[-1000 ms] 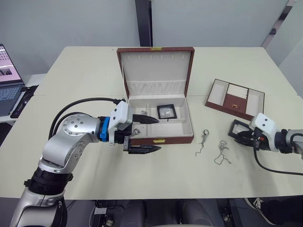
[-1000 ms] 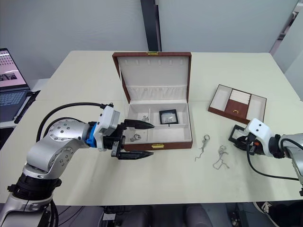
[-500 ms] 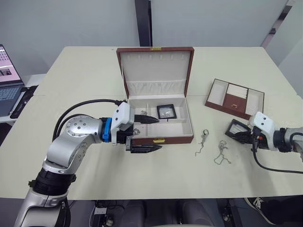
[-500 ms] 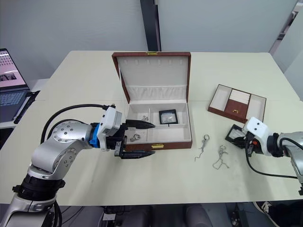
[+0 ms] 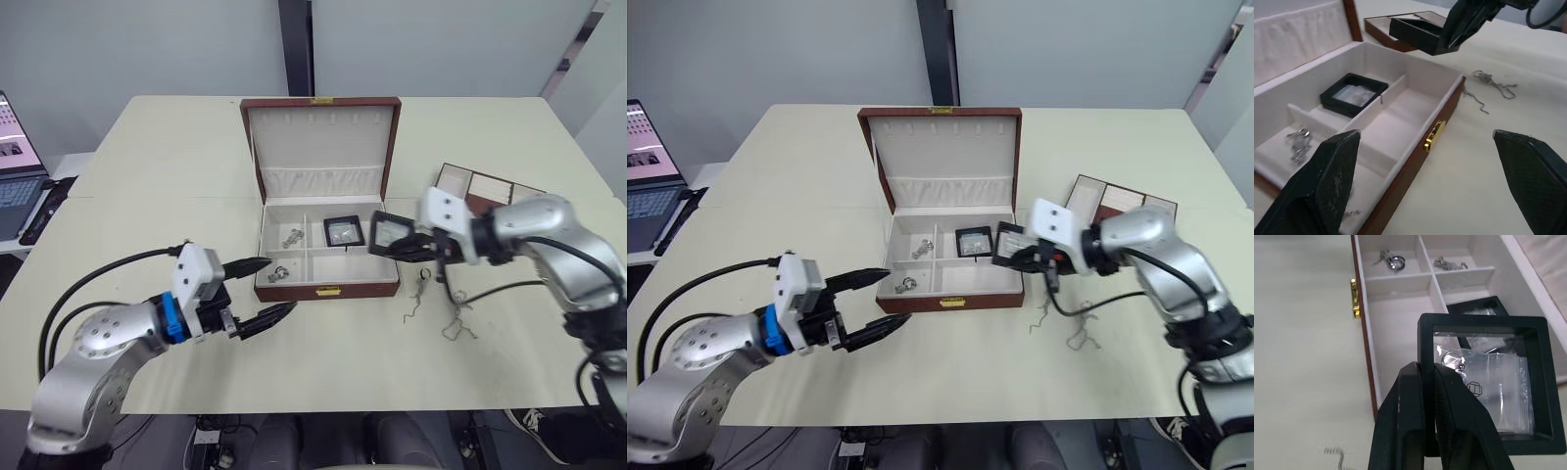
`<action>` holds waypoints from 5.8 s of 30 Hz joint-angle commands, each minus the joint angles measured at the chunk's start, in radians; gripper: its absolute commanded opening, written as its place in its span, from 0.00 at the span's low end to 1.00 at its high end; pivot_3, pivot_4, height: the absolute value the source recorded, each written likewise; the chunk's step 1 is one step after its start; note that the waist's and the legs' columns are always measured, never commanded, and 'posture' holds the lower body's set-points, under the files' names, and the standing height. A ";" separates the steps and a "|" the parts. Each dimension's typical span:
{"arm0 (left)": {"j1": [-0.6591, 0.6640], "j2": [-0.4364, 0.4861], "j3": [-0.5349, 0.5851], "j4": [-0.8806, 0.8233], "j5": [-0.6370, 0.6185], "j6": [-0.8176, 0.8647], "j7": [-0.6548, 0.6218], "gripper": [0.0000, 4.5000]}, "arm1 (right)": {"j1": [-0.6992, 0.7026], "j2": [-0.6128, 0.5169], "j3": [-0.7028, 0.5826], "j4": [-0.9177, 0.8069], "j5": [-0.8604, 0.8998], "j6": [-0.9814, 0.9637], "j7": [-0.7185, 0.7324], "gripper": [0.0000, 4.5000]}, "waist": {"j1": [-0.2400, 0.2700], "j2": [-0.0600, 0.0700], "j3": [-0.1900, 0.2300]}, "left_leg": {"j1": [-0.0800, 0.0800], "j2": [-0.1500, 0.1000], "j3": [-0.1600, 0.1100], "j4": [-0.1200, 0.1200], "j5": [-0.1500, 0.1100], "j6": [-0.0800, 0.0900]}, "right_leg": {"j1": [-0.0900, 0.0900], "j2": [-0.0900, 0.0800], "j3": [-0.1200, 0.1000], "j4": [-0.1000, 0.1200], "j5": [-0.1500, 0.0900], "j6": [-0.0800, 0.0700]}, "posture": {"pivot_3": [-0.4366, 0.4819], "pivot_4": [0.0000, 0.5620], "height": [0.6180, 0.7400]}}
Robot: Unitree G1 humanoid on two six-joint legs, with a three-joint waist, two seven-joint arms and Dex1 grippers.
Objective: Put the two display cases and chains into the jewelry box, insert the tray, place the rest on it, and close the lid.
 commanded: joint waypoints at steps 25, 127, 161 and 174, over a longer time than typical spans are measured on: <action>0.292 -0.071 0.164 -0.277 -0.083 -0.001 0.252 1.00 | -0.191 0.194 0.221 0.217 -0.118 -0.012 0.130 0.01 | 0.001 0.000 0.000 | 0.000 -0.001 -0.001 0.000 0.000 0.000 | 0.001 -0.001 -0.001 -0.001 0.000 0.000 | 0.48 0.27 1.00; -0.534 0.036 -0.299 0.206 -0.025 0.023 -0.209 1.00 | -0.082 -0.267 -0.241 1.126 -0.213 -0.671 0.263 1.00 | -0.003 0.000 0.001 | 0.002 0.000 0.008 -0.001 0.001 -0.001 | 0.000 0.001 0.001 -0.001 0.000 0.000 | 0.48 0.27 1.00; -0.506 -0.049 -0.338 0.202 0.053 -0.057 -0.158 1.00 | -0.278 -0.103 -0.219 1.483 -0.378 -0.797 0.062 0.00 | -0.022 0.001 0.001 | 0.001 0.000 0.010 0.000 0.003 -0.004 | -0.001 0.000 0.002 0.000 0.000 0.000 | 0.48 0.27 1.00; -0.488 -0.056 -0.329 0.196 0.061 -0.069 -0.137 1.00 | -0.267 -0.182 -0.263 1.355 -0.321 -0.716 0.221 0.00 | -0.020 0.002 0.002 | 0.001 0.000 0.010 0.000 0.003 -0.004 | -0.001 0.000 0.003 0.000 0.000 0.000 | 0.48 0.27 1.00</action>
